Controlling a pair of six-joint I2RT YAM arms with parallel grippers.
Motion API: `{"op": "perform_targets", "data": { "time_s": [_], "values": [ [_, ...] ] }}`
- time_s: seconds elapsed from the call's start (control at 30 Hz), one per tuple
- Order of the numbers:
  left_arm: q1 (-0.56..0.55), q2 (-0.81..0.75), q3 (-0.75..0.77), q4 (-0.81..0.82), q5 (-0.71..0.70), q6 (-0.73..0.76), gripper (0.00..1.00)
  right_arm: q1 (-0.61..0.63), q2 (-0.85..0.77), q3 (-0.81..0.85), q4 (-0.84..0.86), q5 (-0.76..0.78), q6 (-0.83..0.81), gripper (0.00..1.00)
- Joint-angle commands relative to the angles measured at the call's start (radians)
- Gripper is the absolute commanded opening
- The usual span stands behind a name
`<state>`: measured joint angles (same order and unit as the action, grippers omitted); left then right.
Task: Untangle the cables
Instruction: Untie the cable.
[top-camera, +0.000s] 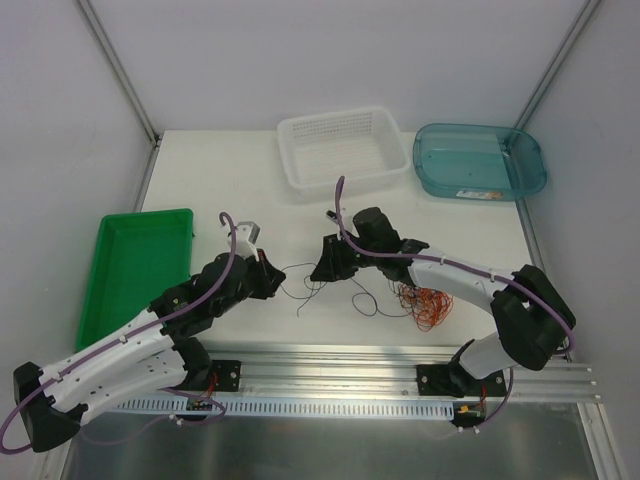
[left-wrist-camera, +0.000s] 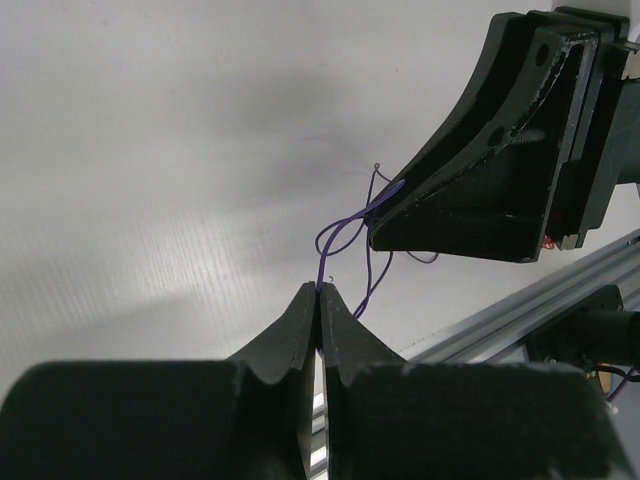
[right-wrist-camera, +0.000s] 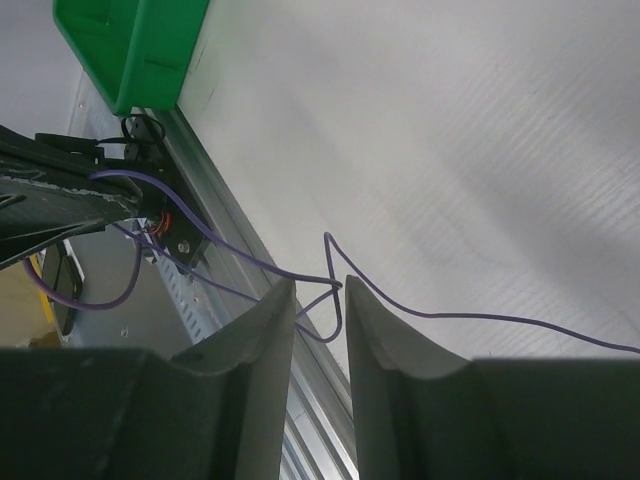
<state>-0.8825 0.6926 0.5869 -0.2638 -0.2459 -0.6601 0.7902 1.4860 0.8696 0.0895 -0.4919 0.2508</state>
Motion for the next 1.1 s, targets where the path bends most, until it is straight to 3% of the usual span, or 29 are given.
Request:
{"op": "perform_targets", "data": {
  "time_s": [0.0, 0.43, 0.73, 0.8, 0.9, 1.07],
  "values": [
    [0.001, -0.011, 0.037, 0.044, -0.013, 0.024, 0.0, 0.009, 0.002, -0.001, 0.061, -0.045, -0.005, 0.3],
    [0.001, -0.034, 0.022, 0.043, -0.044, 0.016, 0.0, 0.009, -0.039, -0.049, 0.033, -0.034, -0.031, 0.31],
    [0.0, -0.042, 0.007, 0.043, -0.061, 0.014, 0.0, 0.009, -0.075, -0.047, 0.015, -0.027, -0.041, 0.02],
    [0.001, -0.042, -0.004, 0.041, -0.072, 0.011, 0.0, 0.009, -0.09, -0.05, 0.003, -0.014, -0.051, 0.01],
    [0.001, -0.056, -0.035, 0.022, -0.134, -0.039, 0.0, 0.006, -0.136, -0.052, -0.042, 0.033, -0.067, 0.01],
    [0.008, -0.128, -0.085, -0.118, -0.314, -0.292, 0.0, -0.028, -0.269, -0.069, -0.154, 0.108, -0.093, 0.01]
  ]
}}
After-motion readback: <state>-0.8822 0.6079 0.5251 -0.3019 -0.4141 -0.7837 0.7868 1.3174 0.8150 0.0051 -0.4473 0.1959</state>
